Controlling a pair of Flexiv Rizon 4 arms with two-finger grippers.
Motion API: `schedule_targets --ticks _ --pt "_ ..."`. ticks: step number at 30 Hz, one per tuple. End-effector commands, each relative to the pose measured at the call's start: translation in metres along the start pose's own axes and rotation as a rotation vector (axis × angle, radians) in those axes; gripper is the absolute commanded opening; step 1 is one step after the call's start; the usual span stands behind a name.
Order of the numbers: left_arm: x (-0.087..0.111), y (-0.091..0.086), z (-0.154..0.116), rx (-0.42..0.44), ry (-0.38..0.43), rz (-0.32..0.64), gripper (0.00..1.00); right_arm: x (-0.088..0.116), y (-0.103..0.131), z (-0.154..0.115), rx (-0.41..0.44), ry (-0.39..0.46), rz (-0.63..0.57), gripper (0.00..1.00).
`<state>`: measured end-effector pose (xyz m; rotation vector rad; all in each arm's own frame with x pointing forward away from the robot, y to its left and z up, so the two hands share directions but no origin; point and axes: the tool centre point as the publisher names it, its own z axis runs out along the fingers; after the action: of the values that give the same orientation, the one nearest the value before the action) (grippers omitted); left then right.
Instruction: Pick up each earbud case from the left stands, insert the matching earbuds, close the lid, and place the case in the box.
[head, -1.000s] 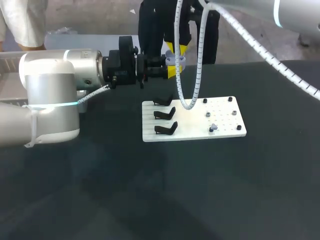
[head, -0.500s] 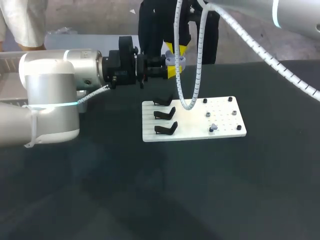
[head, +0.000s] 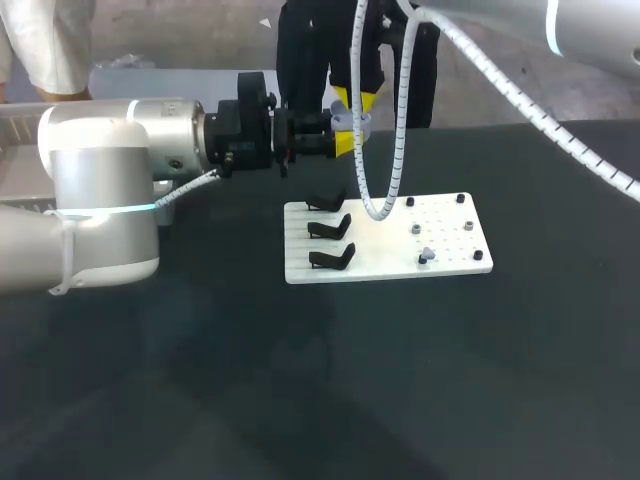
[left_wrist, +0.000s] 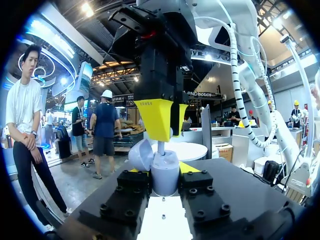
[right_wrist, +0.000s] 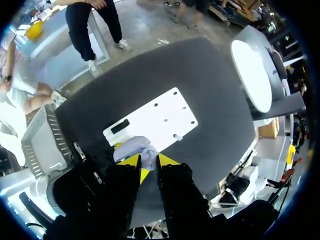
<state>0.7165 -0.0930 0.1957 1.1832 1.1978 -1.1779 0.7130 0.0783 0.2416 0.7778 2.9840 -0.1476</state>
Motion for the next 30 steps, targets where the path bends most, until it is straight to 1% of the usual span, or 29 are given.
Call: schedule_targets --ticks 1,15,30 --pt "0.001 -0.002 0.0 -0.007 -0.005 0.004 0.0 -0.002 0.001 0.0 0.003 0.004 -0.001 0.0" --pt "0.001 -0.002 0.0 -0.007 -0.005 0.004 0.0 -0.001 -0.001 0.007 0.001 0.02 0.001 0.0" --pt "0.001 -0.002 0.0 -0.007 -0.005 0.004 0.0 0.0 -0.001 0.011 -0.007 0.016 -0.007 0.0"
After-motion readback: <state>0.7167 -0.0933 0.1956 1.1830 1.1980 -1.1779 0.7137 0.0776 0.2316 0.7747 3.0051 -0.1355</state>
